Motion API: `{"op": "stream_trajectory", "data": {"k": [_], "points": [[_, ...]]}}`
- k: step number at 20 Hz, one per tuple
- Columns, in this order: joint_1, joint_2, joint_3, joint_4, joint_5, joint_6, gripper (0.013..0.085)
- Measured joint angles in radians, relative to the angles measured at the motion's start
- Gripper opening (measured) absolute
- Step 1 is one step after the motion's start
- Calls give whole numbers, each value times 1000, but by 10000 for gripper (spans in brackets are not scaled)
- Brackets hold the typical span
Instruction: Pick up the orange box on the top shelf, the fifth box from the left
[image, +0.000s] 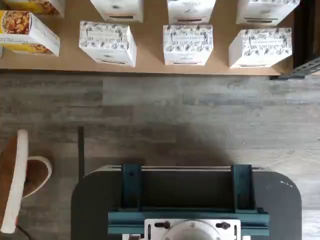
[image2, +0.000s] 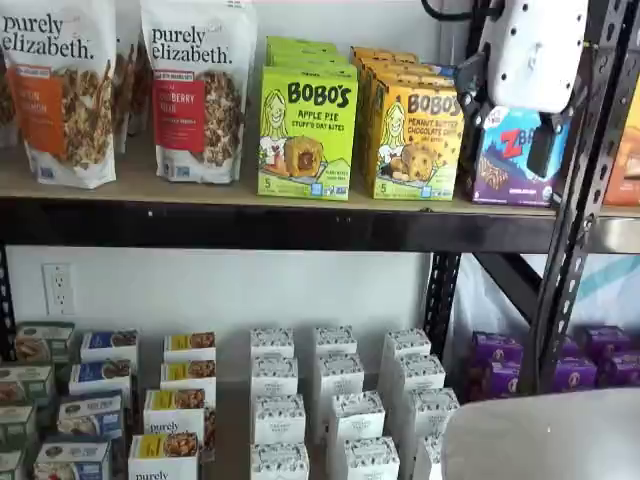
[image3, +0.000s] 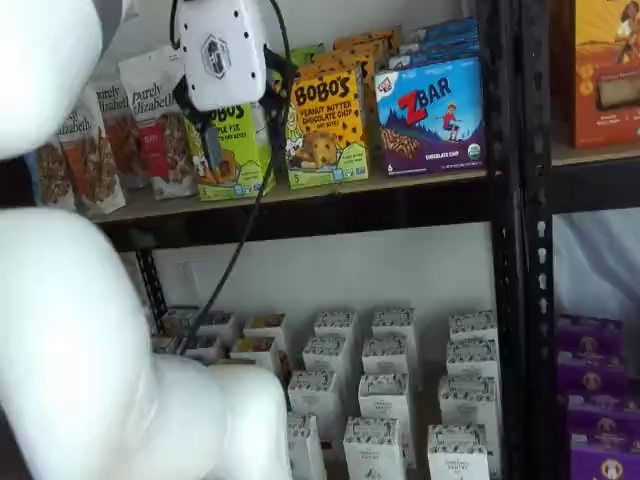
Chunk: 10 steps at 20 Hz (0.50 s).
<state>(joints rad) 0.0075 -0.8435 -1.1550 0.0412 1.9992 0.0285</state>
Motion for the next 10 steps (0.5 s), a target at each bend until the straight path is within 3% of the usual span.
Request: {"op": "stream_trajectory", "data": {"k": [1,3,10], "points": [[9,0,0,-10,1,5,850],[64,0,0,-70,-1,31,850],[69,-1,3,-84,-7,35,850]]}}
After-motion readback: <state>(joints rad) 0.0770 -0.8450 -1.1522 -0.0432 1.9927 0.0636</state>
